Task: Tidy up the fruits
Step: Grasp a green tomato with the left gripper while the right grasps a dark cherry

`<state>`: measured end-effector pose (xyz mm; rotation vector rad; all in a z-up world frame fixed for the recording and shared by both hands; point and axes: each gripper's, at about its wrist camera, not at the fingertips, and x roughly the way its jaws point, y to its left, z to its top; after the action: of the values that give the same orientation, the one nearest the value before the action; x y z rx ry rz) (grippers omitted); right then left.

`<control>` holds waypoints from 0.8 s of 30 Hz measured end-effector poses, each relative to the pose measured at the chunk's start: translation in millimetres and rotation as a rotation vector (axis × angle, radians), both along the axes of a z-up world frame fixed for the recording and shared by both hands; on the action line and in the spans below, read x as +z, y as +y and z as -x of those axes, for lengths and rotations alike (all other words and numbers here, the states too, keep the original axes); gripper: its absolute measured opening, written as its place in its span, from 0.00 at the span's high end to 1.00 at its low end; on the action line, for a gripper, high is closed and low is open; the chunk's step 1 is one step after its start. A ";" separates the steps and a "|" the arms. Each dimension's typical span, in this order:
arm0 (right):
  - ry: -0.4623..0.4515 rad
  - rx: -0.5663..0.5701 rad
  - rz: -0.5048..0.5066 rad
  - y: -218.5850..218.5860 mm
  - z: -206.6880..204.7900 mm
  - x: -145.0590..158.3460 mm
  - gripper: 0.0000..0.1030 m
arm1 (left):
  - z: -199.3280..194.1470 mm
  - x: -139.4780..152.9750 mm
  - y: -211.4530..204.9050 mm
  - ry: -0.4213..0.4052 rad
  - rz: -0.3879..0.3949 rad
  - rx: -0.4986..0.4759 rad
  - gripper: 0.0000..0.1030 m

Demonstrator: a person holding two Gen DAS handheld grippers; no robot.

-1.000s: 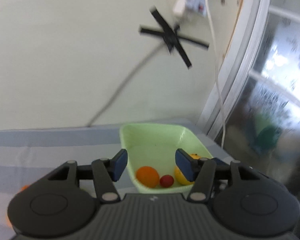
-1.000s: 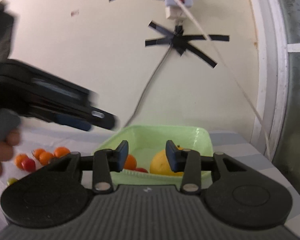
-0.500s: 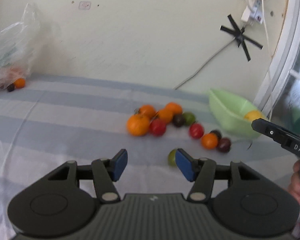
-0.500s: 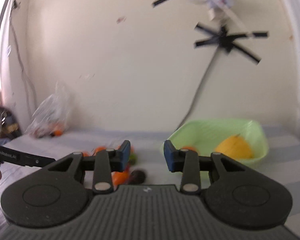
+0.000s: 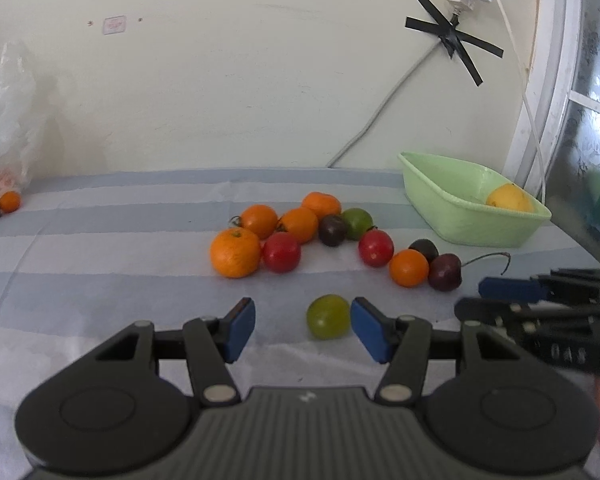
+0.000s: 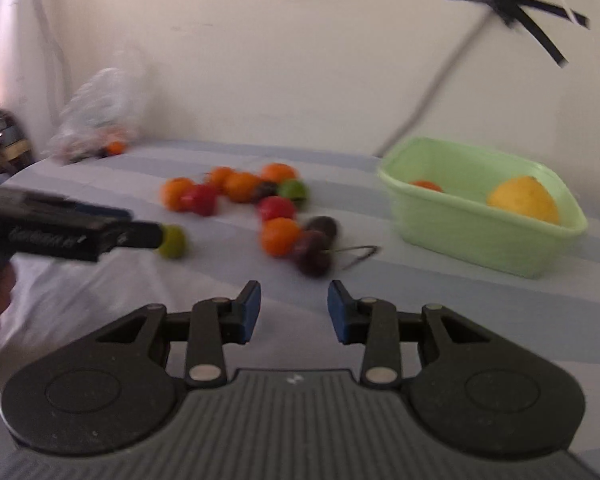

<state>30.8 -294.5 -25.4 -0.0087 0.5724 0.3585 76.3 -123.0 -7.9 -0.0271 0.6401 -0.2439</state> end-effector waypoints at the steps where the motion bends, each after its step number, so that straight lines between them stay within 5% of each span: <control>1: 0.005 -0.012 -0.006 -1.3 -5.0 0.3 0.61 | -1.6 -1.9 -2.9 -0.001 -0.009 0.000 0.47; 9: 0.017 -0.020 0.004 5.5 -24.9 -0.9 0.64 | -5.3 -9.7 -11.9 0.010 -0.050 -0.024 0.59; 12: 0.003 -0.010 0.002 6.4 -22.2 0.2 0.71 | -3.6 -9.8 -15.2 -0.001 -0.063 -0.048 0.73; 24: -0.033 0.098 0.007 21.1 40.9 -2.1 0.71 | 0.0 -9.0 -10.8 -0.003 -0.052 -0.049 0.71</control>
<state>-10.2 -273.4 -27.4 -0.0493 0.5415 0.4512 76.3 -133.8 -16.9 0.0389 0.6446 -0.2743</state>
